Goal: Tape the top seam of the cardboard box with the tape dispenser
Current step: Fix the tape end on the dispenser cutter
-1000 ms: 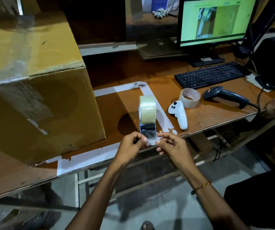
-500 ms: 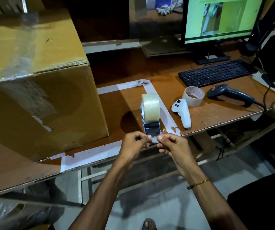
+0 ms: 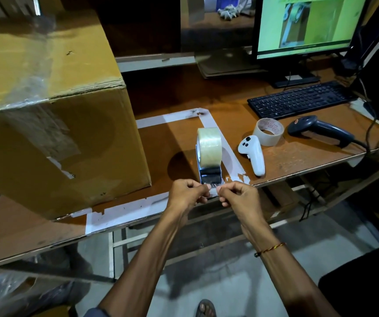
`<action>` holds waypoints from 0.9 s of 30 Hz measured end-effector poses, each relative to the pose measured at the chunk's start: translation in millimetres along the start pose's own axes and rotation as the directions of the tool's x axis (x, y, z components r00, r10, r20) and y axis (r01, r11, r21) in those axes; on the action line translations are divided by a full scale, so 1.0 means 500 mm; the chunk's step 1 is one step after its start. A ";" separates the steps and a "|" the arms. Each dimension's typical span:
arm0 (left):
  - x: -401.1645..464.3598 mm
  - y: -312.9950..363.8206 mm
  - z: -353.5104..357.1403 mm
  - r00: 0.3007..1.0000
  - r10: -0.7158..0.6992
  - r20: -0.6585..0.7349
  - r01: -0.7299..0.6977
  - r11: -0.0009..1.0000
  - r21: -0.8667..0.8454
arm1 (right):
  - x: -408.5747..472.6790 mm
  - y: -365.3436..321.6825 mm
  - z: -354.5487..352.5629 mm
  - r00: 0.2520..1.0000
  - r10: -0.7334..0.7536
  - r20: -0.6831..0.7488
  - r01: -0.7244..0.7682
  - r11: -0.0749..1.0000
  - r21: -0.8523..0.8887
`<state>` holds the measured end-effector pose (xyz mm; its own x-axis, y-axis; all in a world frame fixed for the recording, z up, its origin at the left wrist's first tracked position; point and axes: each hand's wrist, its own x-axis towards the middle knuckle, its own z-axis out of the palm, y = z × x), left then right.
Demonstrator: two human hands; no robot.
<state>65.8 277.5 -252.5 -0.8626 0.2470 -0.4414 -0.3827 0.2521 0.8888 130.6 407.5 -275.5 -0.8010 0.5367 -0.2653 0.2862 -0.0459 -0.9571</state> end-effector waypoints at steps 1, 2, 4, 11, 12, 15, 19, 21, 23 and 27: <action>0.001 0.001 0.002 1.000 -0.007 -0.008 0.007 1.000 0.007 | 0.000 0.000 0.001 1.000 -0.006 -0.003 0.006 1.000 -0.016; 0.003 0.003 0.004 1.000 -0.014 -0.017 0.014 1.000 0.009 | 0.001 0.000 0.002 1.000 -0.012 -0.005 0.012 1.000 -0.022; 0.004 0.003 0.005 0.999 -0.024 -0.026 0.025 1.000 0.009 | 0.002 0.001 0.006 1.000 -0.021 -0.009 0.021 0.999 -0.030; 0.003 0.004 0.004 0.999 -0.031 -0.021 0.032 0.999 0.035 | 0.002 0.005 0.010 1.000 -0.003 0.004 0.003 0.999 -0.032; 0.003 0.004 0.004 0.999 -0.029 -0.018 0.030 0.999 0.038 | 0.001 0.004 0.009 1.000 -0.005 0.008 0.005 1.000 -0.026; 0.004 0.005 0.002 0.999 -0.033 -0.011 0.033 0.999 0.033 | -0.001 0.000 0.008 1.000 -0.009 0.013 0.009 1.000 -0.025; 0.006 0.006 -0.001 0.999 -0.034 -0.001 0.034 0.998 0.050 | 0.000 -0.007 0.002 0.999 0.033 0.032 -0.032 0.999 -0.019; 0.006 0.008 -0.002 0.999 -0.045 0.003 0.045 0.998 0.054 | 0.002 -0.011 -0.002 0.997 0.064 0.041 -0.063 0.998 -0.018; 0.005 0.010 0.000 0.999 -0.053 0.009 0.053 0.997 0.049 | 0.002 -0.012 -0.004 0.997 0.077 0.033 -0.076 0.997 -0.012; 0.005 0.011 0.006 0.998 -0.057 -0.008 0.058 0.998 0.037 | -0.002 -0.012 0.001 0.997 0.078 -0.005 -0.078 0.997 -0.005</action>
<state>62.4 282.3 -249.0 -0.8418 0.2250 -0.4907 -0.4192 0.3005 0.8567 129.7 406.9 -269.7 -0.7736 0.5355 -0.3388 0.3509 -0.0832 -0.9327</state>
